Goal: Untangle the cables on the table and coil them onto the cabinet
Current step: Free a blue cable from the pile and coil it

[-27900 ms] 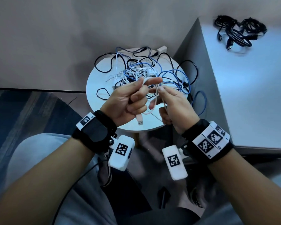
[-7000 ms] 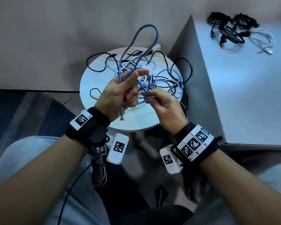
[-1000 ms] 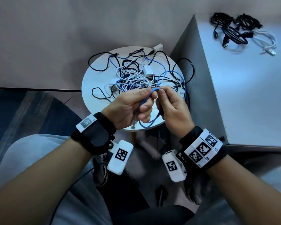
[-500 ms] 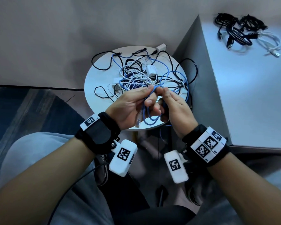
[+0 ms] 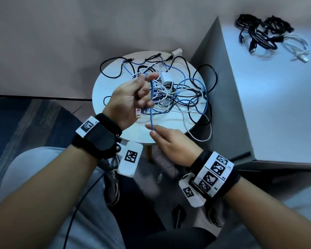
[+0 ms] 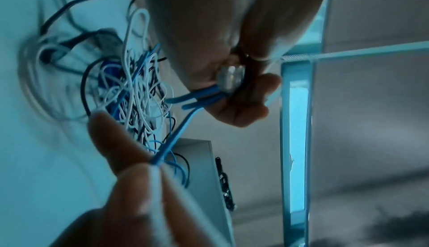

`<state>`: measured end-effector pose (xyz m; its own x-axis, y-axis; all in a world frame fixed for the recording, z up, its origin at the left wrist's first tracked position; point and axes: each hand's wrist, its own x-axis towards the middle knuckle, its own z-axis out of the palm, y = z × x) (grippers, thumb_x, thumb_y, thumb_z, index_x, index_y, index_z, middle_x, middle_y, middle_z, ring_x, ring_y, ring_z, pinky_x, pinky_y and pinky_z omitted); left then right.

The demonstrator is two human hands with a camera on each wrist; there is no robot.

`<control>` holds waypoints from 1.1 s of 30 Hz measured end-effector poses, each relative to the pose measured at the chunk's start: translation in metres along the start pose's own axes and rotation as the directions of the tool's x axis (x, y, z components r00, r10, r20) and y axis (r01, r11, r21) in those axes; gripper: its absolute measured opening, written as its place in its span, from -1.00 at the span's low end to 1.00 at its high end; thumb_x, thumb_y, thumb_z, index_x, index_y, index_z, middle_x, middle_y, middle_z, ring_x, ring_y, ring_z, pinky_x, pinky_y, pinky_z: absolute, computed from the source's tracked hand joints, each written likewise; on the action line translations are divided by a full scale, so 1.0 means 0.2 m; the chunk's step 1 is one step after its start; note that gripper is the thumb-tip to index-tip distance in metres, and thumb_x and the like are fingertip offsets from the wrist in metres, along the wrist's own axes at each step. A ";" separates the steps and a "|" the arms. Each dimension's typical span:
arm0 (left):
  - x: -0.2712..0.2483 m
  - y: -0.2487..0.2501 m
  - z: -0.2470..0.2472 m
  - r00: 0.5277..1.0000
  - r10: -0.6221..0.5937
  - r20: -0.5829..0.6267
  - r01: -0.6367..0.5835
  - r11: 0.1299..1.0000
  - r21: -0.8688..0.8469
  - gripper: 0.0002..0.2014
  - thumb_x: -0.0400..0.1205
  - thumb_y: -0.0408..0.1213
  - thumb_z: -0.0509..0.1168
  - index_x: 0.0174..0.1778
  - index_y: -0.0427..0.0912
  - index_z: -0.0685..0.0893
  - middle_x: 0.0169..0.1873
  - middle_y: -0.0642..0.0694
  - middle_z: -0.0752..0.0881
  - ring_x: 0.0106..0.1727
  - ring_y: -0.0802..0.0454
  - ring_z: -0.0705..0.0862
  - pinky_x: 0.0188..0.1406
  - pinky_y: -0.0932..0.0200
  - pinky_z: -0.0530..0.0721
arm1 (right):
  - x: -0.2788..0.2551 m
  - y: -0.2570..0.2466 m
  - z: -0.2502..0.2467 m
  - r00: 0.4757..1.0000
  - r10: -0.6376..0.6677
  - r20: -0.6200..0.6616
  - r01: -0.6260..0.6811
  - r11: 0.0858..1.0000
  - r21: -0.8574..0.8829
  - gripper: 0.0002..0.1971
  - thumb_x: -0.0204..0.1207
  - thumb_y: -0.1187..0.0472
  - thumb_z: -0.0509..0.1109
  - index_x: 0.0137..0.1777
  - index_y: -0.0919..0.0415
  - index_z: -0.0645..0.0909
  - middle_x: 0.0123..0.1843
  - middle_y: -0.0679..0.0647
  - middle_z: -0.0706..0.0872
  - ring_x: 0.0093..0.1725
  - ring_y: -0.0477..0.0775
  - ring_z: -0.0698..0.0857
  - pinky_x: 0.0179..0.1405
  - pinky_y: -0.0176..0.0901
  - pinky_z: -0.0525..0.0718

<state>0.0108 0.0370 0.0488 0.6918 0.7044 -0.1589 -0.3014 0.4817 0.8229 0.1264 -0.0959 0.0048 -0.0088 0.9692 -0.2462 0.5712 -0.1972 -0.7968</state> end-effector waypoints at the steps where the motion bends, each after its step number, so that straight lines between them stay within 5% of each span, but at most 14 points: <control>1: 0.00 -0.01 0.01 1.000 0.014 -0.021 -0.013 0.998 0.068 -0.59 0.87 -0.20 -0.02 0.48 -0.42 0.46 -0.48 0.06 0.45 -0.54 0.16 0.50 -0.38 0.24 0.62 | 0.00 -0.01 -0.01 0.999 -0.002 0.032 0.002 1.000 -0.002 -0.59 0.80 0.00 0.14 0.60 0.00 0.49 0.30 -0.09 0.76 0.32 -0.05 0.64 0.28 -0.30 0.50; 3: -0.02 -0.04 0.03 0.999 0.027 -0.017 -0.024 0.984 0.179 -0.65 0.87 -0.23 0.00 0.40 -0.40 0.49 -0.36 -0.05 0.63 -0.39 0.01 0.72 -0.25 0.09 0.76 | 0.00 -0.04 -0.03 0.997 -0.017 0.077 0.019 0.999 -0.029 -0.59 0.77 0.05 0.18 0.58 0.03 0.52 0.40 -0.05 0.72 0.41 -0.01 0.61 0.42 -0.17 0.49; 5: -0.03 -0.06 0.04 1.000 0.025 0.004 -0.025 0.935 0.352 -0.73 0.87 -0.26 0.02 0.37 -0.32 0.49 -0.28 -0.14 0.74 -0.29 -0.13 0.81 -0.22 -0.02 0.82 | -0.01 -0.06 -0.05 0.997 -0.065 0.050 0.067 0.997 -0.025 -0.61 0.64 0.11 0.24 0.42 0.06 0.66 0.09 -0.26 0.80 0.10 -0.11 0.70 0.18 -0.17 0.58; 7: -0.04 -0.07 0.04 0.998 0.012 0.054 -0.043 0.796 0.604 -0.76 0.87 -0.28 0.04 0.38 -0.26 0.49 -0.33 -0.08 0.78 -0.38 -0.12 0.78 -0.39 0.04 0.76 | -0.01 -0.06 -0.08 0.987 -0.138 -0.083 0.142 0.988 0.053 -0.63 0.42 0.15 0.22 0.14 0.10 0.76 -0.33 -0.22 0.68 -0.31 -0.18 0.56 -0.22 -0.25 0.48; 10: -0.05 -0.08 0.02 0.983 -0.093 0.157 -0.077 0.567 0.820 -0.78 0.85 -0.25 0.08 0.13 -0.27 0.60 -0.47 -0.04 0.71 -0.59 -0.14 0.59 -0.63 0.19 0.50 | -0.01 -0.04 -0.13 0.925 -0.189 -0.329 0.270 0.937 0.220 -0.88 0.41 0.31 0.25 -0.12 0.22 0.60 -0.42 -0.02 0.56 -0.41 -0.10 0.41 -0.34 -0.21 0.39; 13: -0.06 -0.07 0.04 0.961 -0.208 0.181 0.007 0.675 0.738 -0.70 0.84 -0.31 0.07 -0.03 -0.52 0.50 -0.61 -0.09 0.54 -0.71 0.01 0.33 -0.73 0.29 0.26 | 0.00 -0.02 -0.18 0.849 -0.204 -0.488 0.339 0.918 0.205 -0.89 0.58 0.31 0.39 -0.07 0.17 0.50 -0.31 -0.11 0.54 -0.36 0.11 0.46 -0.32 -0.08 0.47; 16: -0.07 -0.03 0.06 0.951 -0.255 0.174 0.127 0.837 0.532 -0.69 0.85 -0.24 0.05 -0.17 -0.29 0.48 -0.63 -0.07 0.32 -0.69 0.12 0.17 -0.70 0.28 0.08 | 0.02 0.00 -0.21 0.796 -0.210 -0.568 0.341 0.931 0.134 -0.81 0.60 0.14 0.46 0.14 0.05 0.54 0.00 -0.09 0.61 -0.18 -0.11 0.57 -0.19 -0.24 0.55; 19: -0.07 -0.03 0.05 0.932 -0.267 0.246 0.149 0.899 0.411 -0.72 0.82 -0.14 0.09 -0.04 -0.28 0.51 -0.65 0.02 0.25 -0.69 0.12 0.10 -0.64 0.21 0.04 | 0.02 0.02 -0.21 0.839 -0.148 -0.524 0.275 0.946 0.173 -0.72 0.65 -0.08 0.34 0.31 -0.07 0.57 0.18 -0.07 0.66 -0.05 -0.18 0.63 -0.13 -0.31 0.60; 22: -0.07 -0.03 0.05 0.921 -0.278 0.273 0.219 0.949 0.228 -0.68 0.80 -0.10 0.07 -0.11 -0.20 0.60 -0.64 0.07 0.16 -0.69 0.11 0.05 -0.69 0.24 0.10 | 0.02 -0.01 -0.19 0.923 -0.047 -0.382 0.217 0.884 0.414 -0.74 0.79 -0.07 0.12 0.18 -0.01 0.61 -0.11 -0.09 0.74 -0.39 0.01 0.58 -0.44 -0.34 0.49; 26: -0.06 -0.02 0.05 0.922 -0.265 0.280 0.288 0.957 -0.041 -0.69 0.84 -0.09 -0.02 -0.13 -0.13 0.49 -0.62 0.08 0.19 -0.71 0.16 0.21 -0.67 0.30 0.33 | 0.03 -0.04 -0.16 0.934 0.111 -0.339 0.157 0.726 0.670 -0.59 0.84 0.05 0.02 -0.20 0.16 0.50 -0.53 -0.04 0.52 -0.61 -0.05 0.30 -0.65 -0.26 0.18; 29: -0.06 -0.03 0.06 0.941 -0.247 0.233 0.276 0.956 -0.101 -0.69 0.85 -0.10 -0.05 -0.12 -0.12 0.45 -0.63 0.09 0.36 -0.62 0.17 0.44 -0.52 0.26 0.52 | 0.04 -0.04 -0.15 0.931 0.195 -0.307 0.118 0.635 0.763 -0.63 0.83 -0.02 0.06 -0.19 0.10 0.44 -0.49 -0.03 0.43 -0.58 -0.08 0.27 -0.61 -0.28 0.09; 33: -0.06 -0.04 0.08 0.947 -0.244 0.209 0.264 0.962 -0.074 -0.70 0.85 -0.14 -0.05 -0.11 -0.14 0.45 -0.60 0.08 0.39 -0.60 0.15 0.45 -0.48 0.24 0.54 | 0.04 -0.03 -0.16 0.941 0.174 -0.291 0.128 0.614 0.779 -0.59 0.80 -0.11 0.06 -0.06 0.16 0.57 -0.25 0.04 0.70 -0.54 -0.02 0.37 -0.58 -0.28 0.22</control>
<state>0.0157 0.0160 0.0520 0.8661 0.4402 -0.2369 -0.1558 0.6880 0.7088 0.1493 -0.0828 0.0264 0.3304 0.9203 -0.2097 -0.2902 -0.1123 -0.9503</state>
